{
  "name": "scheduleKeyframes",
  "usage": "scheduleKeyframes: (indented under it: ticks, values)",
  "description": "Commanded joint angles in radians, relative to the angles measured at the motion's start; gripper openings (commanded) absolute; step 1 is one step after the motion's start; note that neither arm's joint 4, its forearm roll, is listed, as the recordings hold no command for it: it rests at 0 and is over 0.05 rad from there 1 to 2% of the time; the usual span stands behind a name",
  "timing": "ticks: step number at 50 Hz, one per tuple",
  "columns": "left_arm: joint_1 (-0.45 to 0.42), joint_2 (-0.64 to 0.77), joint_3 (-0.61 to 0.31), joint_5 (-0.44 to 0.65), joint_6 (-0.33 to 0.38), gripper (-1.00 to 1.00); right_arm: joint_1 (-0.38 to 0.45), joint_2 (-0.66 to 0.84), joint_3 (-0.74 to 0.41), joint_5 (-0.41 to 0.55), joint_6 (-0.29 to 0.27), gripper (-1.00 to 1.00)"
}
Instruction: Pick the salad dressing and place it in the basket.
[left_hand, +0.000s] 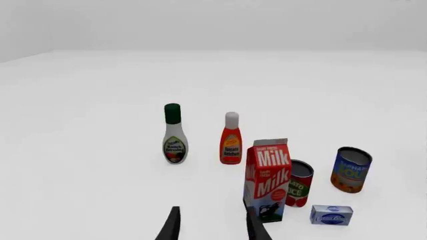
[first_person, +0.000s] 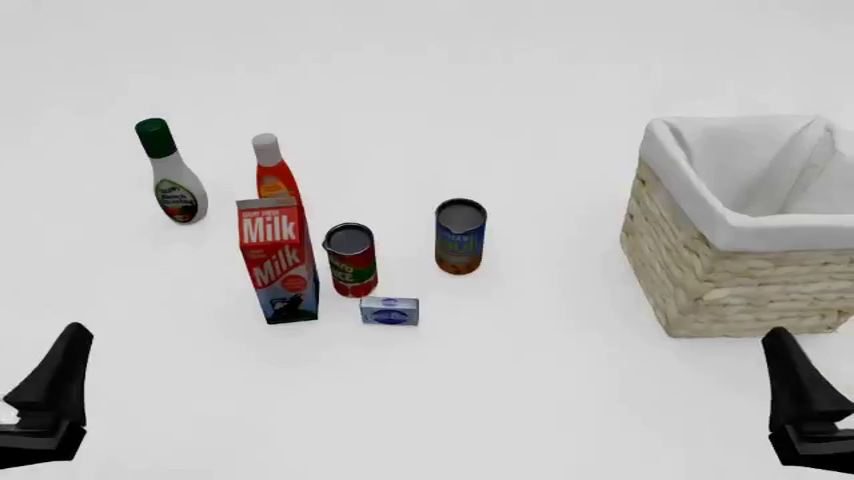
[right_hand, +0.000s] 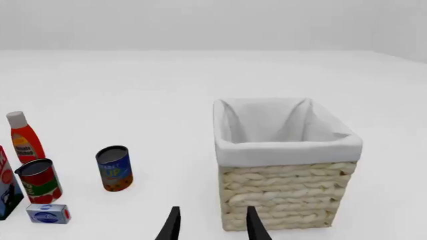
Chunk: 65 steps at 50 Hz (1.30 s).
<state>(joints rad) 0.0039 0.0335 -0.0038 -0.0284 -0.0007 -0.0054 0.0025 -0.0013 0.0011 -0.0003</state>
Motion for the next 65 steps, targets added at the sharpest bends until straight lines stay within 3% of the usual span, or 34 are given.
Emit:
scheduleKeyframes:
  ticks: [1,4,7,11,15,22,27,29,39,51,65]
  values:
    - [-0.003,-0.02,-0.015,0.022,-0.005,1.0,0.012,0.005,-0.003,-0.004,-0.002,1.0]
    - [-0.001,0.024,-0.04,0.005,-0.037,1.0,0.017,0.005,-0.005,-0.005,-0.001,1.0]
    - [0.005,0.078,-0.059,-0.024,-0.017,1.0,0.017,0.004,-0.005,-0.006,-0.001,1.0]
    - [0.004,0.241,-0.143,-0.099,-0.044,1.0,0.019,0.001,-0.005,-0.004,0.002,1.0]
    - [0.023,0.396,-0.249,-0.153,-0.008,1.0,0.023,0.001,-0.003,-0.004,0.001,1.0]
    - [0.021,0.64,-0.472,-0.15,0.007,1.0,0.035,0.006,0.0,-0.011,0.001,1.0]
    - [0.023,0.737,-0.558,-0.162,0.027,1.0,0.043,0.008,0.001,-0.012,0.0,1.0]
    - [0.021,0.835,-0.628,-0.158,0.021,1.0,0.047,0.007,0.0,-0.009,0.0,1.0]
    - [0.039,1.009,-0.816,-0.139,0.062,1.0,0.051,0.003,0.001,0.002,0.002,1.0]
    - [0.059,1.291,-1.097,-0.035,0.031,1.0,0.059,0.0,0.001,0.005,0.006,1.0]
    - [0.103,1.465,-1.319,0.052,0.013,1.0,0.065,0.002,0.001,0.007,0.012,1.0]
